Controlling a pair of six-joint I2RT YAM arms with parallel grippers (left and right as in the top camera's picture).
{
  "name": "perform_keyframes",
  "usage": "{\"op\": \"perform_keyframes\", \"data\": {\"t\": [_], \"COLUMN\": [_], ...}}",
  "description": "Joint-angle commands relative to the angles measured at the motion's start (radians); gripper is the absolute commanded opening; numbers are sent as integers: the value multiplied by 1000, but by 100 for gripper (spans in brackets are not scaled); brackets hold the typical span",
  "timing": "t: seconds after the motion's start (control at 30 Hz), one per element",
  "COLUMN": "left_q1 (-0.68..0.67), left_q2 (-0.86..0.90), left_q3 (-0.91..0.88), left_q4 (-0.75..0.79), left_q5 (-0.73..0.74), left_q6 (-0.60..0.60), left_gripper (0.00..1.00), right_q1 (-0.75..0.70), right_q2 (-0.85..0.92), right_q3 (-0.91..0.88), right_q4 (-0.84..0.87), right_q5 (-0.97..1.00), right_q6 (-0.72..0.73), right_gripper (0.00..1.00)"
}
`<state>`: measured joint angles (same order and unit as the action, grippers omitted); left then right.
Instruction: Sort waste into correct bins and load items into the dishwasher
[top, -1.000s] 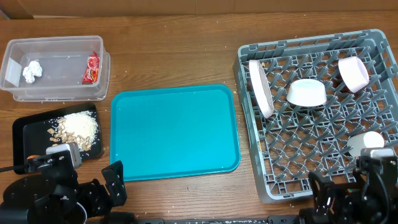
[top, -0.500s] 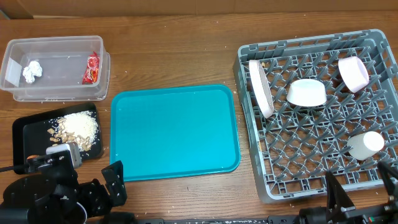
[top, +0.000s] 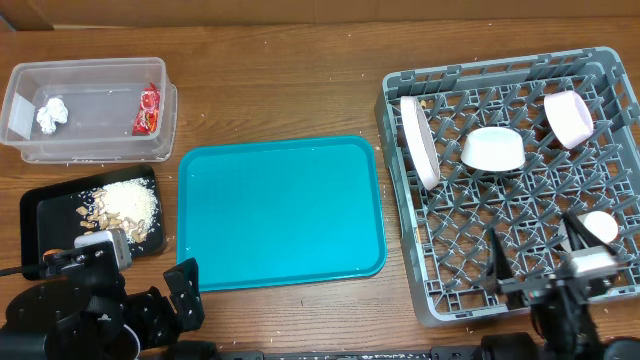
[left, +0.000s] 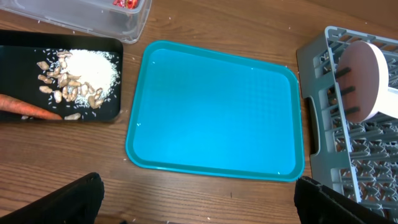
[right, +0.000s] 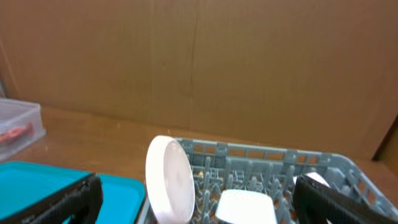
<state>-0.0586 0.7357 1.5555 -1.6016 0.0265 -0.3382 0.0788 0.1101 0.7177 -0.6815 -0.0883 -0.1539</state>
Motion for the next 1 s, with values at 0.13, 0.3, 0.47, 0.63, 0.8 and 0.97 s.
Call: {"op": "perform_keyframes", "data": {"t": [0.13,0.3,0.47,0.63,0.8,0.97], "left_q1": [-1,-1,-1,-1,-1,-1], "left_q2": [-5,-5,-5,-5,-5,-5], "left_q3": [-1,-1,-1,-1,-1,-1], "left_q4": [0,0,0,0,0,0], "left_q5": [8,8,8,8,8,8], "left_q6": [-6,-6,-6,-6,-6,-6], "left_gripper": [100,100,100,100,100,100], "right_q1": [-7,-8,-8,-8,-13,-16], "right_q2": [-106,-106,-106,-106,-107,-107], "right_q3": [-267,-400,-538,-689,-710,-710], "right_q4": [227,407,602,829,815,642], "right_q5": [6,9,10,10,50,28], "right_q6": [-4,-5,-5,-5,-12,-8], "right_gripper": [100,100,100,100,100,100]}}
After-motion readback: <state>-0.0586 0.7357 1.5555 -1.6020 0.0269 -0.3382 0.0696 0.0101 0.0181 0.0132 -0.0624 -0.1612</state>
